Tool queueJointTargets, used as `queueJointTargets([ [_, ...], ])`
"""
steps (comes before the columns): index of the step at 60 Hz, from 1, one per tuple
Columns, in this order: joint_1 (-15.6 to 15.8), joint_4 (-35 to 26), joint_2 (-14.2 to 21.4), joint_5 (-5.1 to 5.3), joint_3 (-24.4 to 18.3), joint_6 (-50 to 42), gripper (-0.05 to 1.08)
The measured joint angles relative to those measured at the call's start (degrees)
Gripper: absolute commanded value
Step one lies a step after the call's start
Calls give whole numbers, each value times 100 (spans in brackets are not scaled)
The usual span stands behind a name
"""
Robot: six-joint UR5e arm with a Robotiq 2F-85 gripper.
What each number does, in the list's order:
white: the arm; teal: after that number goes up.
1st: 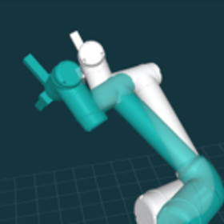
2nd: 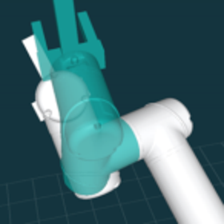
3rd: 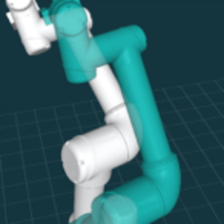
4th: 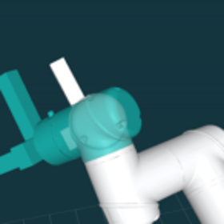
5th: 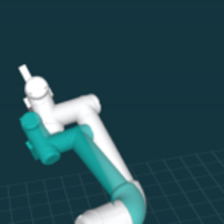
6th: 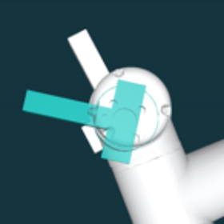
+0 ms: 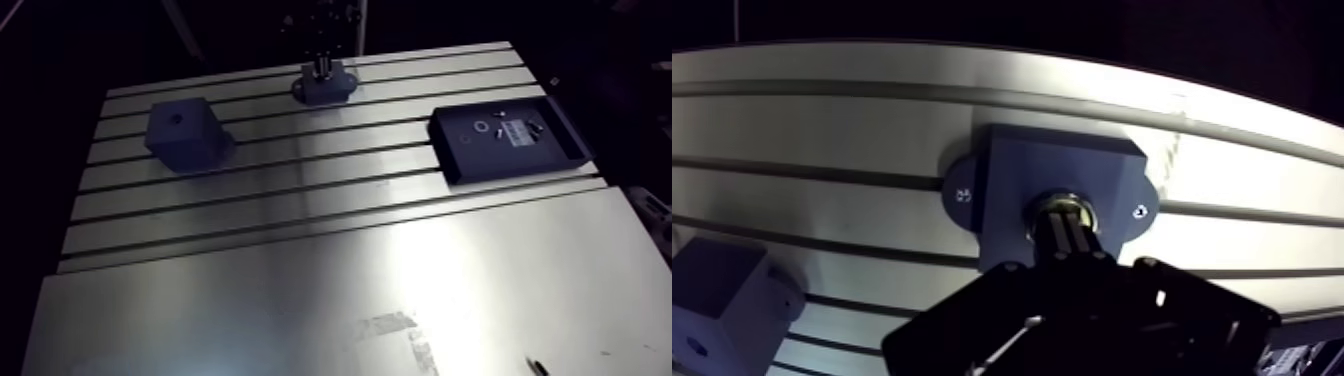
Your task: Pick up the bearing and press it into the housing until flush.
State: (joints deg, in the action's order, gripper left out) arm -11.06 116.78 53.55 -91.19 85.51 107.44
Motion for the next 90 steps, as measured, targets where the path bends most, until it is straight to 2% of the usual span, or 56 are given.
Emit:
queueJointTargets([
  [90, -1, 152, 39, -1, 106, 10, 108],
])
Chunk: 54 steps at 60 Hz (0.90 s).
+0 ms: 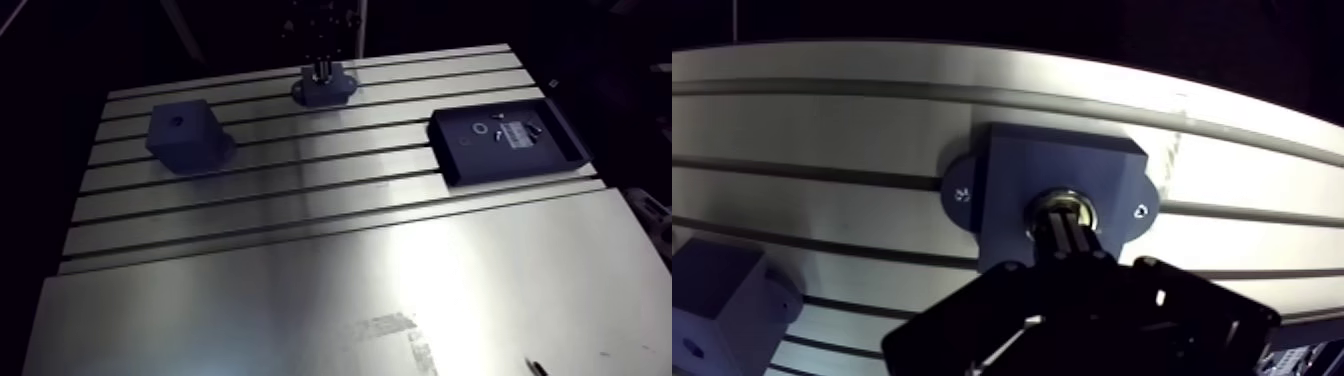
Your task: Pick up the bearing and press it into the housing until flush.
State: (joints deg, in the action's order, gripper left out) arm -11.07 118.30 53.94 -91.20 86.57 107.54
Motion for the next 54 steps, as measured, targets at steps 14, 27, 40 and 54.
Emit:
queueJointTargets([
  [14, 0, 11, 9, -3, 29, 0, 108],
  [27, -2, 14, 13, -6, 43, 1, 108],
  [40, -1, 14, 9, -8, 47, 24, 108],
  [54, -1, 14, 9, -7, 48, 36, 108],
])
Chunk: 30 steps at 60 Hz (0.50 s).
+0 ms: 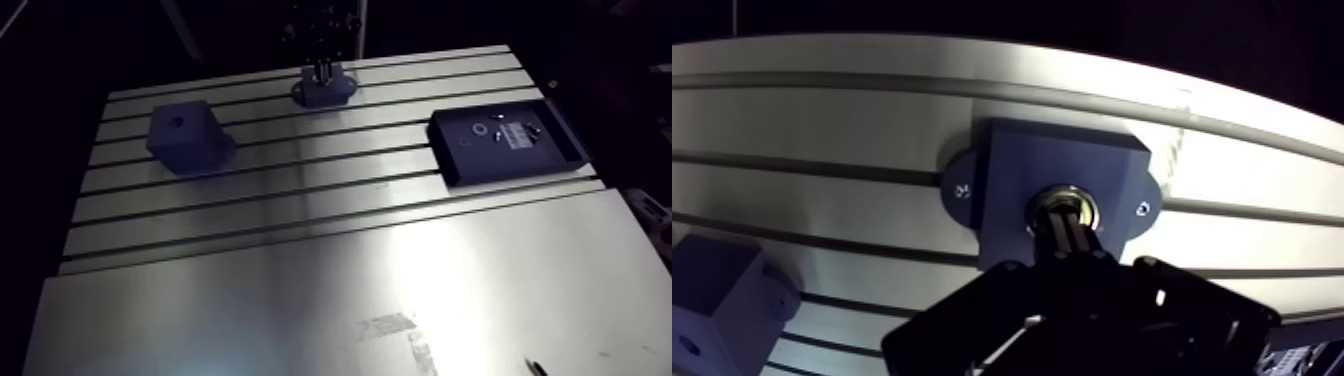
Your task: Pick up the bearing and press it into the housing until flush.
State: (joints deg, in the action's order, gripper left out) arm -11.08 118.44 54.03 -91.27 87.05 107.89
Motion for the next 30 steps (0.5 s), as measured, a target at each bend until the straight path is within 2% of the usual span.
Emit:
queueJointTargets([
  [30, 1, -1, -2, 0, -15, 30, 108],
])
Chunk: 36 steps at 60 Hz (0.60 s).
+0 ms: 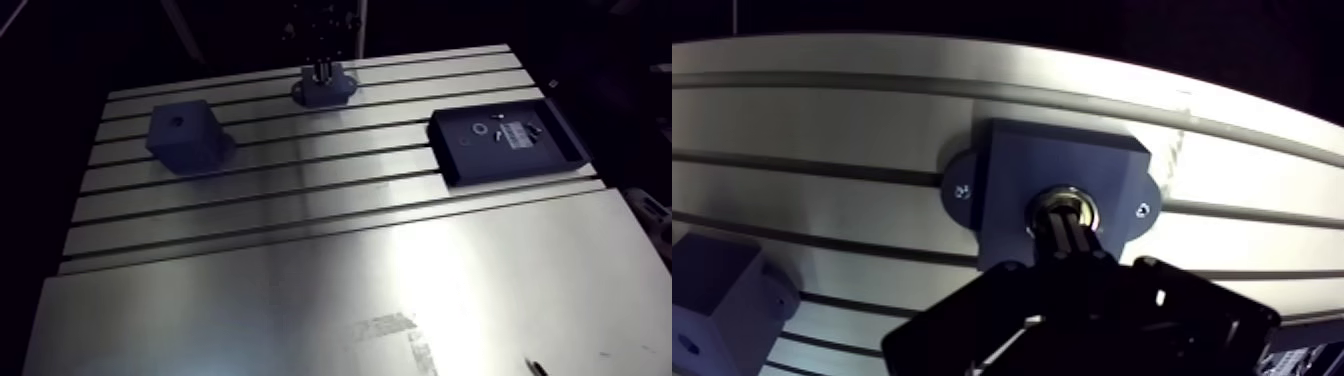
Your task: Pick up the bearing and press it into the housing until flush.
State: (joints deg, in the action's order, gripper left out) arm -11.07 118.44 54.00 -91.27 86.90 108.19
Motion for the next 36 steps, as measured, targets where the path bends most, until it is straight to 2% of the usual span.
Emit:
queueJointTargets([
  [36, -1, -3, 61, -3, 0, 5, 108],
])
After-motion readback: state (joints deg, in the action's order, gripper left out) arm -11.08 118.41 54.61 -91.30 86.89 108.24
